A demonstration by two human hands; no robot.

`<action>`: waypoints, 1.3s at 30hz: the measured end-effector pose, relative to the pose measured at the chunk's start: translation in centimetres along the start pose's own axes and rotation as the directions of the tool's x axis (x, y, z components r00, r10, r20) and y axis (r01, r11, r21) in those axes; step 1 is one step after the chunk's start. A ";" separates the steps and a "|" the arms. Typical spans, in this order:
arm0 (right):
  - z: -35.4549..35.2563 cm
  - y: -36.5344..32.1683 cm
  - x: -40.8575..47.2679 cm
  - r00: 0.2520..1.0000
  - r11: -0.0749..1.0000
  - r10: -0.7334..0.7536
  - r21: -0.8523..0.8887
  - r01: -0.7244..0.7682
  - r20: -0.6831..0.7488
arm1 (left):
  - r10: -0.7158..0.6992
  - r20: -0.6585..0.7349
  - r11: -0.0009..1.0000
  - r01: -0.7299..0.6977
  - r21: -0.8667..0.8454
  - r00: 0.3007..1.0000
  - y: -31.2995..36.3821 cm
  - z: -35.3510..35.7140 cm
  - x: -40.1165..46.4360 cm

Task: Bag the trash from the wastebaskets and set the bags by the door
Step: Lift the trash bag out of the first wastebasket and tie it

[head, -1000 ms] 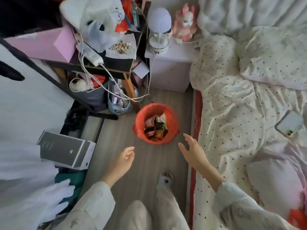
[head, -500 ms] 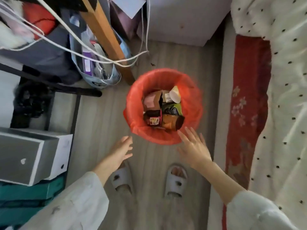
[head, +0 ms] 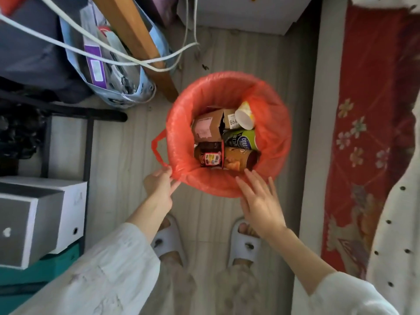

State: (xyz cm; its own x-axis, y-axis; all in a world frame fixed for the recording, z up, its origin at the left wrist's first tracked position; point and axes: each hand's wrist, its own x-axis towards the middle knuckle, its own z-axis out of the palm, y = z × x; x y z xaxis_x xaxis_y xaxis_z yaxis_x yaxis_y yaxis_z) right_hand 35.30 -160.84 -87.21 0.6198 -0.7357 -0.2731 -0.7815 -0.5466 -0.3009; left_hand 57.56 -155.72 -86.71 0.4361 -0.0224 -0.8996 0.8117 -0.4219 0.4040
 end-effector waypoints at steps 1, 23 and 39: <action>-0.9 -0.3 0.2 0.989 0.980 0.144 0.147 -0.136 -0.044 | 0.013 -0.013 1.000 -0.014 -0.017 1.000 0.3 -0.1 -0.6; -3.9 5.9 4.6 0.351 -0.804 0.484 0.566 -0.182 0.802 | 0.047 0.157 0.992 -0.064 0.106 0.987 2.6 0.1 -1.1; -13.8 3.0 9.1 0.519 0.269 0.847 0.749 -0.605 0.116 | 0.165 0.338 0.979 -0.196 0.061 0.927 11.9 2.5 -6.3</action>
State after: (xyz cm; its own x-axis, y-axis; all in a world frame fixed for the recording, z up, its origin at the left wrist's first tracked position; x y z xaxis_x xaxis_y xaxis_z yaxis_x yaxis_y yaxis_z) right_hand 37.62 -174.66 -78.02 -0.3316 -0.7986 -0.5023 -0.5310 0.5981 -0.6003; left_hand 63.49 -162.81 -76.62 0.4069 -0.3964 -0.8230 0.6850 -0.4636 0.5620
